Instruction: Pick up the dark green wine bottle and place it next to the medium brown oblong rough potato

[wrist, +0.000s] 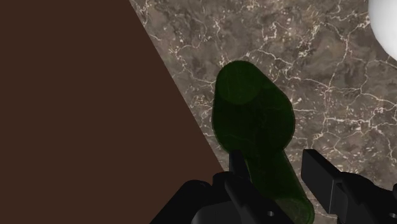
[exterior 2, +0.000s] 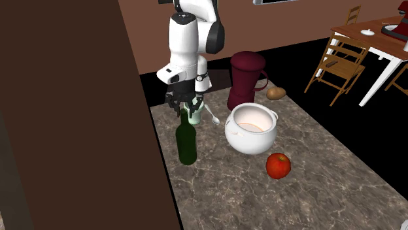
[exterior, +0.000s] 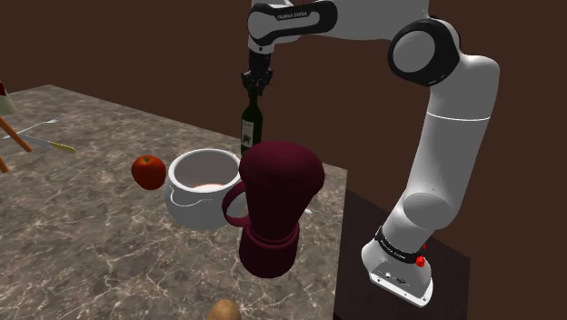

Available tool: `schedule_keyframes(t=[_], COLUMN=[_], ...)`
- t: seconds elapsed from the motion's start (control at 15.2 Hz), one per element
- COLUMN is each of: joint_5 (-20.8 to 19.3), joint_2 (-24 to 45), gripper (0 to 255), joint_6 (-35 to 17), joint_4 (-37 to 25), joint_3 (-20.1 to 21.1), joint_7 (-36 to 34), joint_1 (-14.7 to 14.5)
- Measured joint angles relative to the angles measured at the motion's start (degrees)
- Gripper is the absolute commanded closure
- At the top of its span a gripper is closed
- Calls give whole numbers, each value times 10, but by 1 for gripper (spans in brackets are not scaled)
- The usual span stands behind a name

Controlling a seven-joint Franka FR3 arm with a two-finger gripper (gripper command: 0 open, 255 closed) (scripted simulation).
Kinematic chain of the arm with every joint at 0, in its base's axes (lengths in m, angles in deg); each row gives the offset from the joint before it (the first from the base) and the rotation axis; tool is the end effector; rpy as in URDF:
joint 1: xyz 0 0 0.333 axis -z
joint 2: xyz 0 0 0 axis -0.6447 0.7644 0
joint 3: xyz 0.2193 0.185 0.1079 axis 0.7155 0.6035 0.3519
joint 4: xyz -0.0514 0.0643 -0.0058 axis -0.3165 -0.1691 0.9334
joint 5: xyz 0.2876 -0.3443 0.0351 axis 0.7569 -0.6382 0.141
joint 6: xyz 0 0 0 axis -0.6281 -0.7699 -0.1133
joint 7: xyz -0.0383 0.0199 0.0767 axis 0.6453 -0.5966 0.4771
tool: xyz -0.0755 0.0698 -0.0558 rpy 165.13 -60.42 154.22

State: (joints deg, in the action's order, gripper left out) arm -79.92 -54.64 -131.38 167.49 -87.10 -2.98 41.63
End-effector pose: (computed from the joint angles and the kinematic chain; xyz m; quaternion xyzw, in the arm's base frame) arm 0.7070 -0.0379 0.4747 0.9973 -0.0353 0.0583 0.0269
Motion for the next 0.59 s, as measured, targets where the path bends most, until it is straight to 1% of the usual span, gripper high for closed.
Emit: schedule_keyframes(t=[0.26, 0.59], joint_5=[0, 1], joint_2=[1, 1], gripper=[255, 255], joint_6=[4, 38], joint_4=[-5, -39], joint_3=[0, 0], joint_7=[1, 1], joint_1=[0, 0])
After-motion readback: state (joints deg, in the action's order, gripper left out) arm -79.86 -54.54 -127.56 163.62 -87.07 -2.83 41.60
